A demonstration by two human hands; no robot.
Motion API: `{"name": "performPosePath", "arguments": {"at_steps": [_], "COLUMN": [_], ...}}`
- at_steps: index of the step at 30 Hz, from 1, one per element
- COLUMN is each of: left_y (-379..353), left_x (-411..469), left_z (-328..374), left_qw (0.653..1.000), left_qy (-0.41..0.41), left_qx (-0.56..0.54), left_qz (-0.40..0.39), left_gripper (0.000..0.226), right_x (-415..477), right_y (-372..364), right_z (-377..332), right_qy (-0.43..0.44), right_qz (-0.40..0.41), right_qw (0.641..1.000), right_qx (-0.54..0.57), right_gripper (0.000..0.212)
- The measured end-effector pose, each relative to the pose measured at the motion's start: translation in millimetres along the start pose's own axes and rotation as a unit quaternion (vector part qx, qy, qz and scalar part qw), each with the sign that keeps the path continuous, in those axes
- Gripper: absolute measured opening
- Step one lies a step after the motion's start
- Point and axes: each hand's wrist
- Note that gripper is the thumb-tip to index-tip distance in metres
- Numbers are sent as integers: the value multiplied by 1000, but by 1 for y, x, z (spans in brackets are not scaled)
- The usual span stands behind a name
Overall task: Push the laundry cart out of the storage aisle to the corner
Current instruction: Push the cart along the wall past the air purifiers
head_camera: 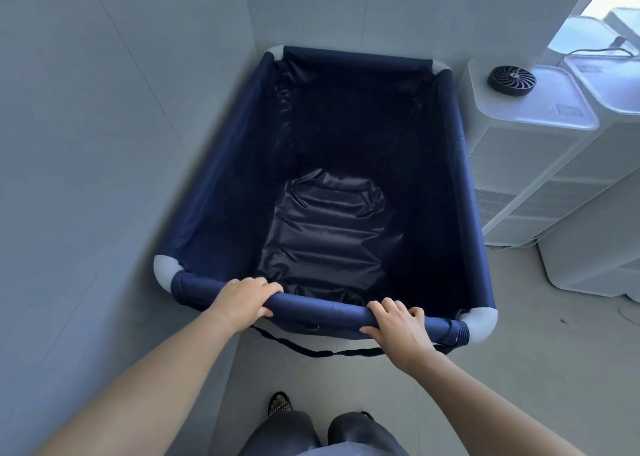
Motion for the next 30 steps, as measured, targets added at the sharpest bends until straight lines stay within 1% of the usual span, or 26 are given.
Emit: {"name": "performPosePath", "arguments": {"at_steps": [3,6,10,15,24,27,30], "left_y": [1,-4,-13,-13,-19,-24,-26], "left_x": [2,-1,-6,-7,-20,-25,-28], "left_z": [-3,-9,-9,-5,9,13,13], "left_qw": [1000,999,998,999,997,996,996], "left_qy": [-4,9,42,46,76,91,93], "left_qx": [-28,-51,-45,-23,-5,4,-10], "left_qz": [-5,13,35,5,20,19,16], "left_gripper": [35,36,40,41,40,42,43], "right_x": [-1,0,-1,-4,-6,-10,-9], "right_y": [-2,-4,-6,-7,1,0,-1], "right_z": [0,2,5,9,23,30,31], "right_qy": [-5,-6,2,11,34,45,48], "right_qz": [4,7,15,21,-13,-20,-22], "right_qw": [1000,1000,1000,1000,998,998,997], "right_qx": [7,11,9,-3,49,48,47], "right_gripper": [40,41,39,38,37,38,42]}}
Point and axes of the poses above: each hand's wrist, its own x-axis towards the middle knuckle, its own y-axis out of the back of the hand, z = x × y, and after that the axes turned 10 degrees about y, right-handed
